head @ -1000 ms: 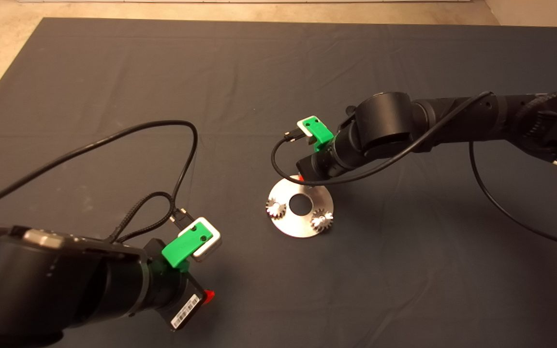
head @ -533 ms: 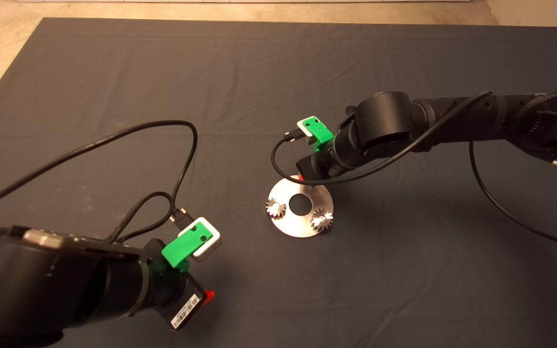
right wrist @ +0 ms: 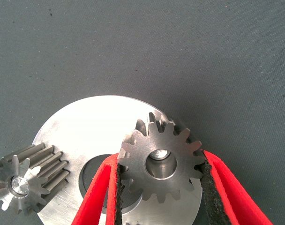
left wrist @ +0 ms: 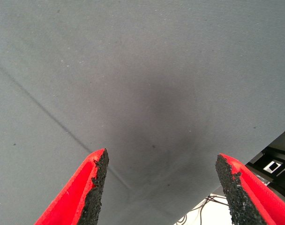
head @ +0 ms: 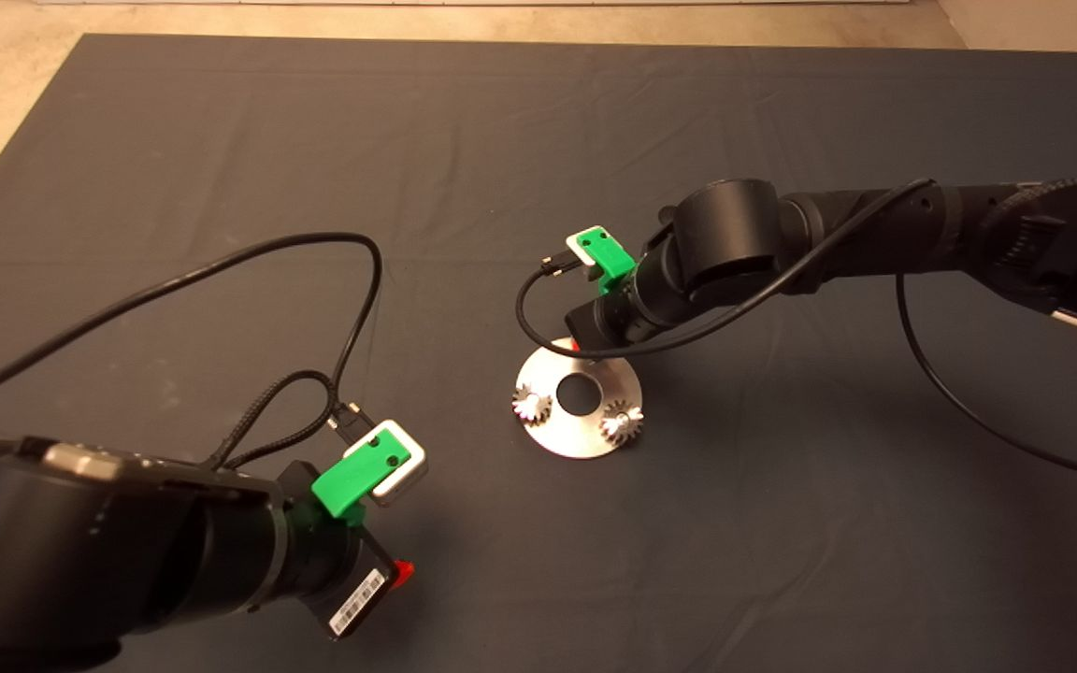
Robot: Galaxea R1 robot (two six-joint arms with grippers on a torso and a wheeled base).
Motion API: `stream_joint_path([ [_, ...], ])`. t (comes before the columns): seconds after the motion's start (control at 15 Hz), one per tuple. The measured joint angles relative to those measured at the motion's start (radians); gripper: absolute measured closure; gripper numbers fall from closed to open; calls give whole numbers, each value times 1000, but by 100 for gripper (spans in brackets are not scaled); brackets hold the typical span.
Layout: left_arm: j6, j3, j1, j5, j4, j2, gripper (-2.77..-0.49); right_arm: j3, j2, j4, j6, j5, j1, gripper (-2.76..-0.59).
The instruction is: Install three planetary gears onto the carrier pins
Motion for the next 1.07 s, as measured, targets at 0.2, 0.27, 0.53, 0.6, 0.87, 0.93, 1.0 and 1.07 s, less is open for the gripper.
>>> stream_joint_path([
  [0.2,0,0,0,0,0,-3,-160,-10,11,0,-1,-10,0,-89],
  [0.27,0,0,0,0,0,-3,-160,-10,12,0,-1,-10,0,-89],
  [0.53,1,0,0,0,0,-5,-160,-10,12,0,-2,-9,0,-89],
  [0.6,1,0,0,0,0,-5,-160,-10,12,0,-3,-9,0,-89],
  [0.87,1,0,0,0,0,-5,-160,-10,12,0,-3,-11,0,-90],
  [0.93,1,0,0,0,0,-5,-160,-10,12,0,-3,-11,0,-94],
  [1.0,1,0,0,0,0,-5,-160,-10,12,0,-3,-11,0,-94],
  [1.07,4,0,0,0,0,-5,-160,-10,12,0,-3,-11,0,-95],
])
